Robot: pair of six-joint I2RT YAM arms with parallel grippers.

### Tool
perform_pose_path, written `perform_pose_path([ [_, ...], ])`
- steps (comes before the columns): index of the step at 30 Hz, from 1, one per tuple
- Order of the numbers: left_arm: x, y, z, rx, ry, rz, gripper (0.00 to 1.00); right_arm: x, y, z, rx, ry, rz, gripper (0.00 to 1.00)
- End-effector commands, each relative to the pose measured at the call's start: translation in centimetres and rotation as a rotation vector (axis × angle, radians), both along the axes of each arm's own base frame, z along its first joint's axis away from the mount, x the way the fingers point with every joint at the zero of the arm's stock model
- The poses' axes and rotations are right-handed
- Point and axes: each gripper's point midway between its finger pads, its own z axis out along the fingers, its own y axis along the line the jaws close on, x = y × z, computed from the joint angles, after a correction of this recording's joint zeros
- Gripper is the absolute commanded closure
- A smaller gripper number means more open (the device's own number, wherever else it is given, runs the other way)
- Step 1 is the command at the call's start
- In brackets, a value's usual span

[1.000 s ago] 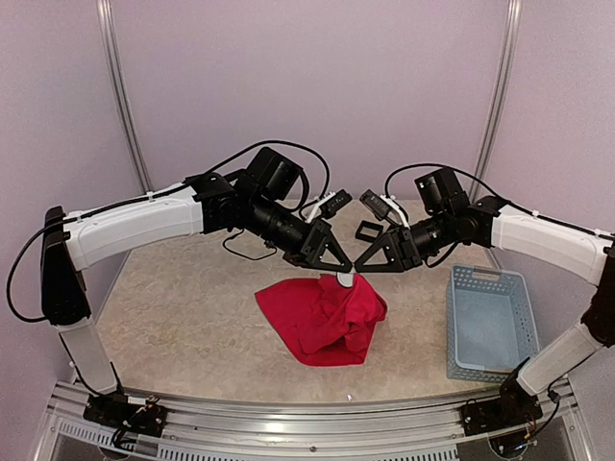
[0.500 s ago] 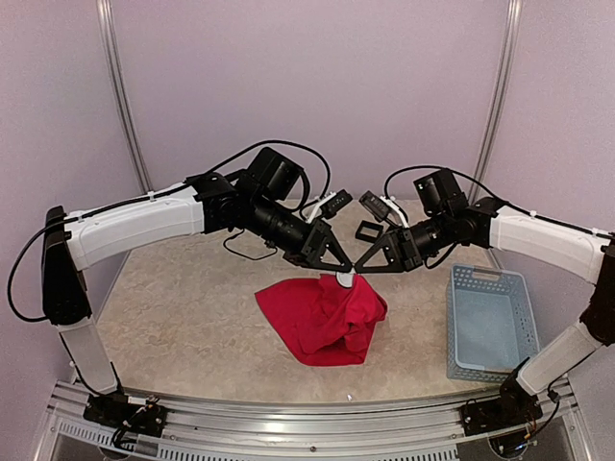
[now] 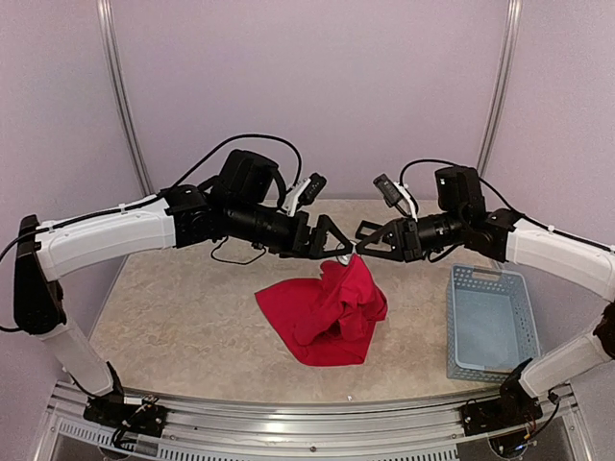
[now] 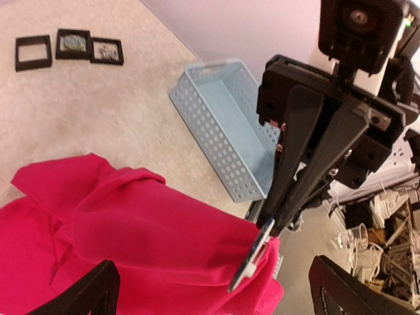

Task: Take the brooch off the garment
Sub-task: Pass from the left arm to the right, then pass from the right arm to the left

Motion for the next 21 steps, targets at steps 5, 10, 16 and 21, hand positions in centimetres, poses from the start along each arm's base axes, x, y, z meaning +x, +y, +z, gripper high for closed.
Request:
perform_pose_path([
  [5,1.9,2.0,8.1,-0.314,-0.139,0.176,0.01,3.1,-1.1,7.3,0.22,-0.141,-0.263,1.0],
  [10,0.8,1.2,10.0,-0.388,-0.132,0.105,0.02,3.6,-1.4,9.9,0.32,-0.158,-0.308,1.0],
  [16,0.8,0.5,10.3,-0.412,-0.111,0.08,0.18,3.4,-1.3,11.4,0.375,-0.153,-0.289,1.0],
  [21,1.2,0.6,9.9,-0.411,-0.1,0.097,0.26,2.7,-1.2,12.4,0.422,-0.136,-0.247,1.0],
])
